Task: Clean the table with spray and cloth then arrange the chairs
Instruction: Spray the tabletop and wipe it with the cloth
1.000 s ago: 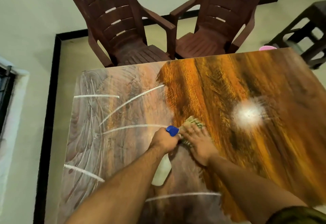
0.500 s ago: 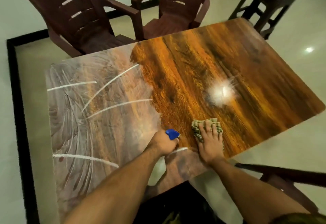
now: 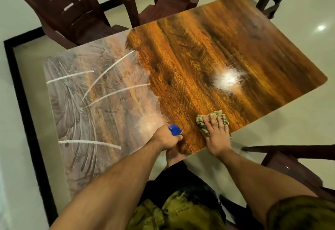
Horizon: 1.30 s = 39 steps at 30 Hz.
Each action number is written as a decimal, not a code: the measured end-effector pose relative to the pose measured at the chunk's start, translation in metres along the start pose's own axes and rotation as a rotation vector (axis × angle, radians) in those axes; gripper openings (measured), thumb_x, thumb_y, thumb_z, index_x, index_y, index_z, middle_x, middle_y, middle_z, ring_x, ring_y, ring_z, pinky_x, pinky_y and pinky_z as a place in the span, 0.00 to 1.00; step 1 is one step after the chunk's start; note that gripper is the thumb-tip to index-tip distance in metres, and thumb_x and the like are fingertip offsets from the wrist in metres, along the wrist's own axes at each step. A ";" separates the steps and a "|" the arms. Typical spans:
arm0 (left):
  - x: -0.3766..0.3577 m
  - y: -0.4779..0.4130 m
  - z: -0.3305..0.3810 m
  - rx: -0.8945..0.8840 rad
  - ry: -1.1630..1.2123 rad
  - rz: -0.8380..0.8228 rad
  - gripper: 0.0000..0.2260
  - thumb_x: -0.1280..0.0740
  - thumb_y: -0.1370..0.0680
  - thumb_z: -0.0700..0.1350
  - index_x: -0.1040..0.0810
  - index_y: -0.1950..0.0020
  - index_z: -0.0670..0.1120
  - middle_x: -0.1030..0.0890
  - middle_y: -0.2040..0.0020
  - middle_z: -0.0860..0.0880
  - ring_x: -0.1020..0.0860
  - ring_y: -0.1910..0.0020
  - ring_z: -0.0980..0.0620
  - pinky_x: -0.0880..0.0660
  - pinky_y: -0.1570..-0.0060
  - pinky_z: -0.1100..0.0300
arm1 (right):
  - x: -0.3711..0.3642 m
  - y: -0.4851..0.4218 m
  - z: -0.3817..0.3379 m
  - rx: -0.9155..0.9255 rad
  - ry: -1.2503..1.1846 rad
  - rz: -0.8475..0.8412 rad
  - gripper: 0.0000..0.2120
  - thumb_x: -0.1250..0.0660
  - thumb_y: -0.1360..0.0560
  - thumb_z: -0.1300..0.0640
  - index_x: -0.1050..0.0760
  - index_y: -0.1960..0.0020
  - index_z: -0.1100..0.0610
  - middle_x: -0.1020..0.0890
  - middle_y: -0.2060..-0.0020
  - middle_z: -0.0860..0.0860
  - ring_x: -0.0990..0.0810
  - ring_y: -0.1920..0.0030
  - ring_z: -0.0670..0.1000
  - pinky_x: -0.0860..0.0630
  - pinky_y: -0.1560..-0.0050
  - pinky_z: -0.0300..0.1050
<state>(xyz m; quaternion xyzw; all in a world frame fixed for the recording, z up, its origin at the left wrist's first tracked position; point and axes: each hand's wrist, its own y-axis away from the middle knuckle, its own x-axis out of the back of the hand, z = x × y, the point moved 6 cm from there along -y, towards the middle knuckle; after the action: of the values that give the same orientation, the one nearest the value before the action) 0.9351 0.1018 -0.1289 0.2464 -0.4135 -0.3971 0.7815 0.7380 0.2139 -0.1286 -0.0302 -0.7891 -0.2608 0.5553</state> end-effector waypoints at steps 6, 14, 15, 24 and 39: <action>-0.003 0.022 -0.016 0.065 -0.041 0.011 0.11 0.28 0.22 0.50 0.20 0.51 0.42 0.21 0.58 0.48 0.22 0.55 0.47 0.28 0.56 0.60 | -0.040 0.049 -0.085 0.420 0.132 -0.155 0.37 0.42 0.23 0.51 0.57 0.19 0.45 0.63 0.21 0.50 0.71 0.23 0.57 0.70 0.25 0.63; 0.013 0.040 -0.057 0.059 -0.135 0.052 0.27 0.40 0.37 0.66 0.20 0.54 0.44 0.18 0.57 0.46 0.20 0.57 0.47 0.24 0.58 0.57 | -0.023 0.015 -0.058 0.268 0.112 -0.104 0.34 0.43 0.19 0.48 0.57 0.20 0.41 0.58 0.19 0.48 0.66 0.21 0.55 0.63 0.22 0.62; 0.018 0.045 -0.064 0.057 -0.122 0.066 0.23 0.39 0.36 0.63 0.22 0.57 0.44 0.18 0.59 0.46 0.20 0.58 0.46 0.24 0.59 0.57 | -0.017 0.007 -0.061 0.090 0.040 -0.069 0.32 0.44 0.17 0.47 0.56 0.19 0.42 0.58 0.19 0.49 0.64 0.20 0.55 0.63 0.22 0.62; 0.058 0.082 -0.133 0.020 -0.061 0.101 0.20 0.38 0.32 0.63 0.24 0.59 0.46 0.20 0.63 0.49 0.20 0.58 0.48 0.31 0.67 0.62 | -0.085 0.082 -0.206 0.639 0.232 -0.275 0.35 0.61 0.26 0.42 0.52 0.19 0.44 0.57 0.21 0.46 0.65 0.21 0.55 0.70 0.25 0.60; 0.057 0.142 -0.195 0.035 -0.012 0.118 0.16 0.32 0.25 0.56 0.22 0.62 0.44 0.18 0.71 0.49 0.19 0.72 0.51 0.29 0.71 0.64 | -0.109 0.130 -0.236 0.413 0.103 -0.142 0.32 0.51 0.22 0.46 0.57 0.20 0.41 0.60 0.21 0.45 0.67 0.22 0.53 0.68 0.23 0.59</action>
<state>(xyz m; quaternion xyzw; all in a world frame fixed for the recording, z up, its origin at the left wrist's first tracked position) 1.1778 0.1460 -0.1072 0.2330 -0.4390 -0.3444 0.7965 1.0268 0.2471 -0.1187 0.1532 -0.7966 -0.1331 0.5694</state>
